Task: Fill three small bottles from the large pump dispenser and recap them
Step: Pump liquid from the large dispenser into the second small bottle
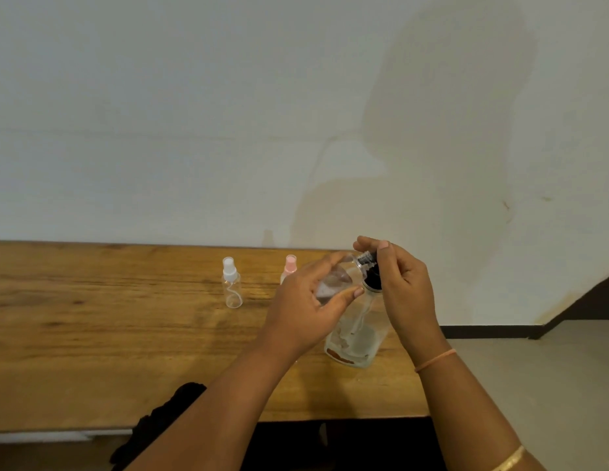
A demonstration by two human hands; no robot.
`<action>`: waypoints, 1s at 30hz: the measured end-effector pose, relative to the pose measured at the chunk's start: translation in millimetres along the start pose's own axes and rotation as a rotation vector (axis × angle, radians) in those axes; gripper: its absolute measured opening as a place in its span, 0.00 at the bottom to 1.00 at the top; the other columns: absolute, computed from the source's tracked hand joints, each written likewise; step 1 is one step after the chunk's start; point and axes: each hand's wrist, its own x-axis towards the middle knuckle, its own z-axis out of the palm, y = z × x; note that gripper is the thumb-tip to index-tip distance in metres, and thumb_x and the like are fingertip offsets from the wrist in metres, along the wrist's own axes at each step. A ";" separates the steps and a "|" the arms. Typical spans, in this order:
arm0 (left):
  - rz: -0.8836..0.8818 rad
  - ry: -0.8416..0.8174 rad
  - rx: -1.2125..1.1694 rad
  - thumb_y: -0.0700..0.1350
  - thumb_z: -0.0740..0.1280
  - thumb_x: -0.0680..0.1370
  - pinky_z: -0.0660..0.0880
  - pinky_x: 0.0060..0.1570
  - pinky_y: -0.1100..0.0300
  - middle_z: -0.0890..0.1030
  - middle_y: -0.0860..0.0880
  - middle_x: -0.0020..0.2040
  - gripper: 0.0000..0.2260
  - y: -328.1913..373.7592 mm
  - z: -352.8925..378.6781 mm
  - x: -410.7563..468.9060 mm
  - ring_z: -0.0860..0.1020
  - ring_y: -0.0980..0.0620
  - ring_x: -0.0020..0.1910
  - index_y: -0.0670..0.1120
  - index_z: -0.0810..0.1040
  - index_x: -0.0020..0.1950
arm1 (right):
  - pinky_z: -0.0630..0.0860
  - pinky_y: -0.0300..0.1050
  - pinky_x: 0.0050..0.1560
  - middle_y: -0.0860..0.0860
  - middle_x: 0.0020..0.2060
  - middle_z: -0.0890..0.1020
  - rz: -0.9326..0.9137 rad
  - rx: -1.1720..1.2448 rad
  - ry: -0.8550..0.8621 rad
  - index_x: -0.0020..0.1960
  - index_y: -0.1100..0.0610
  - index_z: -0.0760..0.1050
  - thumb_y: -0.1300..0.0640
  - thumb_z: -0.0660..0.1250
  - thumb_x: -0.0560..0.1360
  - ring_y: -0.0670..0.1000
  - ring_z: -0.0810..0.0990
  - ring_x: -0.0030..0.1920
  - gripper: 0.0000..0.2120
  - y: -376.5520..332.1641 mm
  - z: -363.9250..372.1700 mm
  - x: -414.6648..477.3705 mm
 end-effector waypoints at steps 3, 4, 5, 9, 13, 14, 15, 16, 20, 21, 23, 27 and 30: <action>0.036 0.022 0.007 0.54 0.71 0.72 0.70 0.63 0.42 0.81 0.61 0.53 0.21 2.8 -1.9 -0.4 0.78 0.63 0.55 0.61 0.74 0.64 | 0.75 0.34 0.56 0.45 0.50 0.82 -0.031 0.004 0.023 0.56 0.56 0.79 0.58 0.56 0.81 0.41 0.79 0.55 0.13 -7.7 -0.2 1.2; 0.041 0.022 0.009 0.52 0.72 0.72 0.72 0.63 0.46 0.81 0.61 0.53 0.21 3.0 -2.9 -0.5 0.78 0.64 0.55 0.59 0.74 0.64 | 0.75 0.35 0.57 0.44 0.50 0.82 -0.032 0.000 0.023 0.56 0.57 0.79 0.58 0.57 0.81 0.41 0.79 0.56 0.13 -9.7 0.1 2.2; 0.042 0.019 0.012 0.49 0.72 0.72 0.73 0.62 0.53 0.81 0.62 0.53 0.21 2.5 -3.3 -0.2 0.77 0.65 0.55 0.57 0.74 0.64 | 0.75 0.36 0.58 0.45 0.51 0.82 -0.025 0.007 0.020 0.57 0.57 0.79 0.58 0.57 0.81 0.41 0.79 0.56 0.13 -10.5 0.0 2.6; 0.024 0.011 0.019 0.47 0.73 0.73 0.75 0.55 0.64 0.79 0.63 0.54 0.20 1.9 -3.5 2.2 0.77 0.66 0.54 0.54 0.75 0.64 | 0.77 0.39 0.54 0.58 0.48 0.84 -0.007 0.023 0.010 0.55 0.58 0.79 0.58 0.56 0.81 0.49 0.80 0.50 0.13 -8.1 1.1 2.2; 0.004 -0.015 0.021 0.49 0.72 0.73 0.78 0.55 0.53 0.80 0.58 0.55 0.21 -0.9 -3.3 2.7 0.78 0.62 0.54 0.54 0.75 0.65 | 0.76 0.34 0.42 0.61 0.42 0.83 -0.015 -0.009 0.008 0.52 0.58 0.80 0.59 0.55 0.82 0.49 0.80 0.46 0.14 -5.5 4.4 0.1; 0.000 -0.015 0.013 0.50 0.72 0.72 0.78 0.55 0.52 0.81 0.58 0.56 0.22 -0.7 -3.1 2.4 0.79 0.62 0.54 0.54 0.75 0.66 | 0.75 0.31 0.44 0.53 0.43 0.84 -0.013 -0.009 0.010 0.52 0.57 0.80 0.59 0.55 0.81 0.43 0.80 0.46 0.14 -5.6 4.8 0.1; 0.004 -0.010 0.004 0.52 0.72 0.72 0.78 0.55 0.51 0.81 0.58 0.55 0.22 0.2 -2.8 2.4 0.79 0.61 0.54 0.54 0.75 0.66 | 0.75 0.32 0.48 0.47 0.45 0.83 -0.010 0.002 0.016 0.53 0.57 0.80 0.59 0.55 0.81 0.39 0.80 0.47 0.14 -5.7 4.6 0.6; 0.015 0.000 0.003 0.54 0.71 0.71 0.78 0.55 0.49 0.81 0.58 0.54 0.22 1.4 -2.5 2.0 0.79 0.61 0.54 0.56 0.75 0.65 | 0.75 0.33 0.51 0.46 0.47 0.83 -0.006 0.026 0.025 0.54 0.58 0.80 0.58 0.56 0.81 0.39 0.80 0.49 0.14 -6.1 4.0 1.1; 0.092 0.036 0.082 0.60 0.67 0.70 0.75 0.58 0.47 0.81 0.60 0.50 0.23 6.1 -3.3 0.4 0.77 0.63 0.53 0.61 0.70 0.65 | 0.75 0.37 0.58 0.48 0.52 0.83 -0.016 0.083 0.039 0.56 0.59 0.80 0.59 0.57 0.81 0.44 0.79 0.57 0.13 -10.1 1.8 0.1; 0.098 0.034 0.084 0.60 0.67 0.70 0.76 0.57 0.48 0.81 0.60 0.50 0.23 5.9 -3.3 0.9 0.77 0.63 0.52 0.62 0.69 0.65 | 0.75 0.38 0.58 0.48 0.52 0.83 -0.023 0.086 0.041 0.56 0.58 0.79 0.59 0.58 0.81 0.44 0.79 0.57 0.12 -10.5 1.4 0.1; 0.095 0.032 0.081 0.60 0.67 0.70 0.74 0.59 0.45 0.80 0.61 0.50 0.22 6.0 -2.8 2.3 0.77 0.64 0.52 0.62 0.70 0.64 | 0.75 0.38 0.57 0.47 0.54 0.82 -0.060 0.096 0.058 0.57 0.55 0.78 0.60 0.59 0.80 0.43 0.78 0.57 0.10 -11.4 -1.2 1.2; 0.067 0.018 0.057 0.57 0.70 0.70 0.76 0.57 0.48 0.81 0.60 0.50 0.21 3.4 -2.2 5.8 0.78 0.62 0.53 0.62 0.72 0.63 | 0.75 0.38 0.56 0.48 0.54 0.82 -0.156 0.091 0.086 0.53 0.57 0.78 0.63 0.61 0.79 0.45 0.79 0.57 0.08 -7.8 -2.5 1.7; 0.040 0.002 0.030 0.56 0.71 0.69 0.78 0.53 0.53 0.81 0.59 0.50 0.21 -3.5 -3.5 4.3 0.79 0.61 0.52 0.60 0.75 0.62 | 0.76 0.40 0.56 0.49 0.50 0.83 -0.145 0.132 0.089 0.48 0.55 0.79 0.62 0.62 0.79 0.47 0.80 0.57 0.08 -0.7 4.3 -1.6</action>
